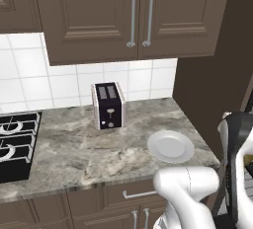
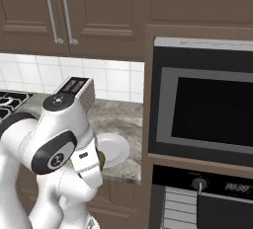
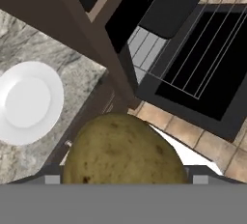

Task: Place the potato on the rack of the oven.

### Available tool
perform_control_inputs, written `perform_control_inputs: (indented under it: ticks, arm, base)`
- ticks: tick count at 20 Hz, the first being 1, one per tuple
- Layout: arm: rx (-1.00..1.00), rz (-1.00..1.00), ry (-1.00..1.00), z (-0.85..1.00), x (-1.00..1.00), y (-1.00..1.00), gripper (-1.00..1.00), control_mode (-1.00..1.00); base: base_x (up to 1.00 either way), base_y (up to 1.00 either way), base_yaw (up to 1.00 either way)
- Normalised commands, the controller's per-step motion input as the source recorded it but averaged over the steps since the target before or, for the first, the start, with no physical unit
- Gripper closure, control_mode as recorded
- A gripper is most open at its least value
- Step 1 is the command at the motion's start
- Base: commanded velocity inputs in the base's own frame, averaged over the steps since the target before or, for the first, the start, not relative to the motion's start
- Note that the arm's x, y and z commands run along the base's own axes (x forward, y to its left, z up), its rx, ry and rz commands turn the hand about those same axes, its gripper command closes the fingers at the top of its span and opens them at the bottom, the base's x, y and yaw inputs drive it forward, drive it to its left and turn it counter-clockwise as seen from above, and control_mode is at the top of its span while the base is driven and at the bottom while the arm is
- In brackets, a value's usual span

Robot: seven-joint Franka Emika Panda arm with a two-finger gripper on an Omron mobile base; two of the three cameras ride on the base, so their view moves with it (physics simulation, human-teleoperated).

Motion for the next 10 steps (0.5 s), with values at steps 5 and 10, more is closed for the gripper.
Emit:
perform_control_inputs:
  ticks: [5,10]
  arm:
    - [0.00,0.28,-0.05,-0.21,-0.25,-0.99,1.00,-1.00]
    - [0.00,0.31,-0.08,-0.42,-0.01,-1.00,1.00,-1.00]
  base:
    - [0.00,0.00,0.00]
    - [0.00,0.00,0.00]
